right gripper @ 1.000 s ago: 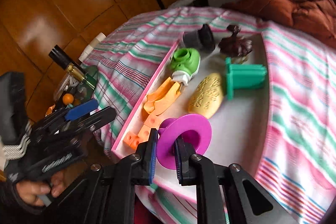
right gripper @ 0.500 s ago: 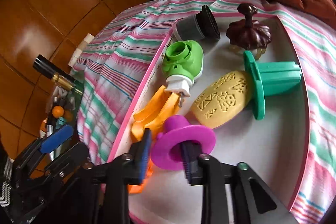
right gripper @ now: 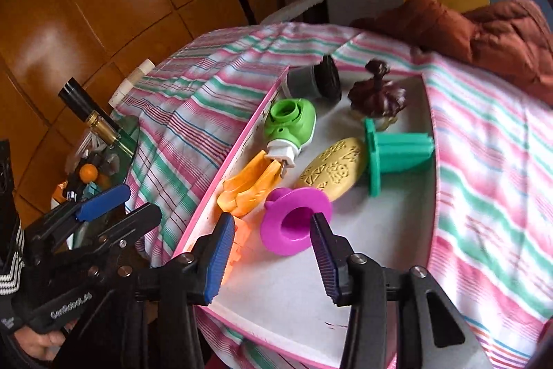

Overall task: Organize rigid objects
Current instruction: 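Open the right gripper to release the magenta cup in the tray, then move the right gripper to the red cylinder while the left gripper moves to the red puzzle piece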

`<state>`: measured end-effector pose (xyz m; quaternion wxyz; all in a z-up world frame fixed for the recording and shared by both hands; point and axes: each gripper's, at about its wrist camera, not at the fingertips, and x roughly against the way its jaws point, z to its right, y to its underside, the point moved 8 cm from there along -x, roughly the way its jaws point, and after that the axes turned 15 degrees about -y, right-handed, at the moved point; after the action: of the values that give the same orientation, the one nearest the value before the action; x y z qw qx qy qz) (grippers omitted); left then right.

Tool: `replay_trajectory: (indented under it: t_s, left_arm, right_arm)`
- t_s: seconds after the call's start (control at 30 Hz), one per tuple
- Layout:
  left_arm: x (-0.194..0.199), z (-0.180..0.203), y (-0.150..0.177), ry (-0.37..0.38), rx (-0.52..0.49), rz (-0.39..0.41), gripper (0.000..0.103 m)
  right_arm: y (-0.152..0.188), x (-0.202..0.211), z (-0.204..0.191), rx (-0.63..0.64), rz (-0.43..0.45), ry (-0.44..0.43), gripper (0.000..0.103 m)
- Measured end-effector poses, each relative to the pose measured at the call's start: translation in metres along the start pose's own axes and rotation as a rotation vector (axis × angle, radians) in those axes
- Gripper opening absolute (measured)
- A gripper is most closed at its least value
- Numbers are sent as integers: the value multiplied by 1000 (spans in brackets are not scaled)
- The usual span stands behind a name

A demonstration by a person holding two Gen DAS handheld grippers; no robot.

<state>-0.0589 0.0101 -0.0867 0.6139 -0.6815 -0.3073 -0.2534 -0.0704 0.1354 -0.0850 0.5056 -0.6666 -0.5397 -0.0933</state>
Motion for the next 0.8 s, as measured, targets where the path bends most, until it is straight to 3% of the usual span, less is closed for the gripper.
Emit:
replay_trajectory:
  t_s: [0.33,0.8]
  left_arm:
    - [9,3,-3,-9,-20,29,61]
    - [18,16,-7,-3,-59,52,62]
  right_arm:
    - [5,44,15,62,69,159,46]
    - [25,126,100,7,77,366,46]
